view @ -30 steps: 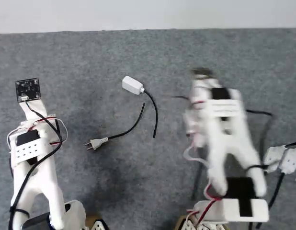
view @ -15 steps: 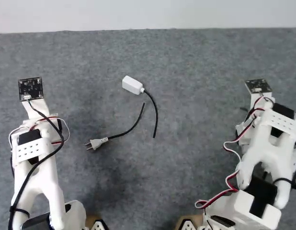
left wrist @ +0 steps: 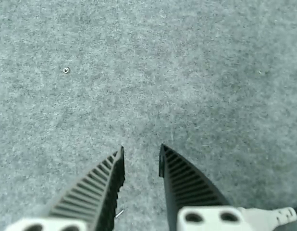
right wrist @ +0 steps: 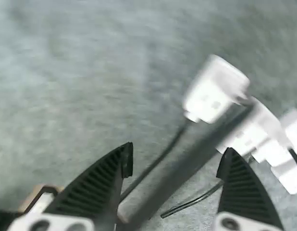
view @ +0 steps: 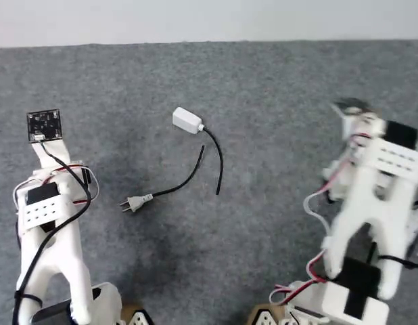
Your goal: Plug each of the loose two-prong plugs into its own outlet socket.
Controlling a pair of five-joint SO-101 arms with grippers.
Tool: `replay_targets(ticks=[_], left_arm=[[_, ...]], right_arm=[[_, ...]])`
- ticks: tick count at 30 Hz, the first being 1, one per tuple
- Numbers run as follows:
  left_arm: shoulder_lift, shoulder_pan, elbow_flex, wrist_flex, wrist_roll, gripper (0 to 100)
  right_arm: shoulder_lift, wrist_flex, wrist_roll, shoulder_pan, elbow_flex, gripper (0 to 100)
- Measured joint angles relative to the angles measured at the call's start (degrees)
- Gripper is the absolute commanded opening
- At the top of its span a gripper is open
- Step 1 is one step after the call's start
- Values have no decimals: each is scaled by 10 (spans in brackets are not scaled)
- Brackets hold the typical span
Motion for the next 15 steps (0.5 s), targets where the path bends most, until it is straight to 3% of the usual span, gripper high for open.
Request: replay_targets(ticks=[4, 8, 15], left_arm=[[0, 0, 0, 0, 0, 115], [0, 0, 0, 0, 0, 115], [0, 0, 0, 0, 0, 116]], right_arm=[[-1, 7, -53, -129, -50, 270], [13, -86, -62, -245, -67, 270], [160, -300, -64, -315, -67, 270]])
